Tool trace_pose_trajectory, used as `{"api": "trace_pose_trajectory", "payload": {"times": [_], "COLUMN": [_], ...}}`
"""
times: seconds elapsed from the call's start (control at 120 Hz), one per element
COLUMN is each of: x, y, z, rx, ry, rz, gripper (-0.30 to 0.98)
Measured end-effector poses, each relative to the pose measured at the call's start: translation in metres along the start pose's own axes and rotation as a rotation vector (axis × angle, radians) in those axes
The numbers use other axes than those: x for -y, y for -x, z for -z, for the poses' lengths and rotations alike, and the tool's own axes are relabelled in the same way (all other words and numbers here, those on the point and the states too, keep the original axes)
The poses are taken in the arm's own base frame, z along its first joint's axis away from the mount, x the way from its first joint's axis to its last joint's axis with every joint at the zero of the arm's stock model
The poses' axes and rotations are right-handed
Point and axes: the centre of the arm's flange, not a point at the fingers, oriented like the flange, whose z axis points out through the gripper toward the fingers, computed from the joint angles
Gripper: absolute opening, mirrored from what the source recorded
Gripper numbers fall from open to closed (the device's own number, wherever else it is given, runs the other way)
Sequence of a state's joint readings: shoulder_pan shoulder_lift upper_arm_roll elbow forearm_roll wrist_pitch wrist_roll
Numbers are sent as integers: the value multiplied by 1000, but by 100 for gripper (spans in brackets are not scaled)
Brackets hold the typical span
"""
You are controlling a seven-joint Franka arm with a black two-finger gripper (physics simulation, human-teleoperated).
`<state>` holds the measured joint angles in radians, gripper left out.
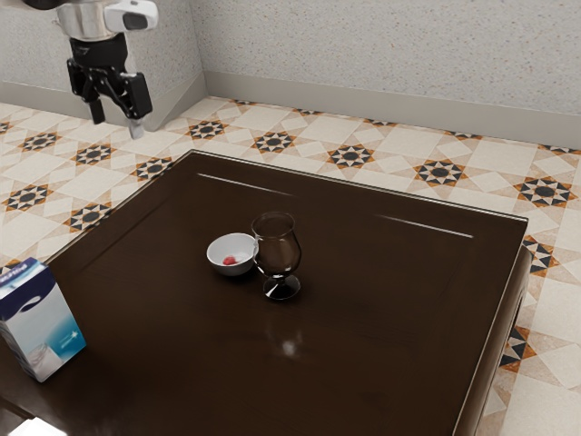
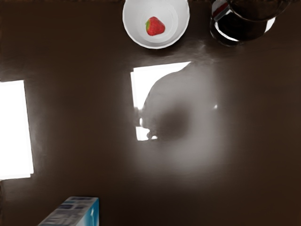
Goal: Take strawberry from the bowl
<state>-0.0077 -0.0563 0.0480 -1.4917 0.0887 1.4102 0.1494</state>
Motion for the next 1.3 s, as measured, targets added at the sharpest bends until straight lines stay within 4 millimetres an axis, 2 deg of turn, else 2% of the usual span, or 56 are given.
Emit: {"api": "trace_pose_trajectory", "payload": {"times": [0.2, 0.25, 0.317, 0.425, 0.483, 0.533, 0.608, 0.675, 0.775, 0.95, 1.025, 1.1, 1.158, 1.25, 1.3], "x": [-4, -7, -14, -26, -30, -30, -26, -29, -36, -45, -40, -31, -23, -24, -22], "y": [4, 11, 15, 13, 8, -8, -63, -102, -130, -151, -164, -169, -170, -172, -180], "z": [4, -8, -43, -165, -203, -232, -257, -274, -284, -323, -338, -354, -358, -365, -364], "rx": [-18, 9, 81, 229, 242, 233, 169, 108, 35, -10, -26, -31, -39, -45, -59], "ry": [-9, -7, 0, 24, 31, 11, -34, -62, -88, -92, -92, -83, -80, -77, -88], "rz": [-7, -12, -25, -106, -162, -226, -339, -448, -588, -793, -863, -915, -953, -1033, -1077], "gripper": [69, 69, 69, 68, 68, 68, 66, 62, 53, 46, 45, 44, 43, 43, 43]}}
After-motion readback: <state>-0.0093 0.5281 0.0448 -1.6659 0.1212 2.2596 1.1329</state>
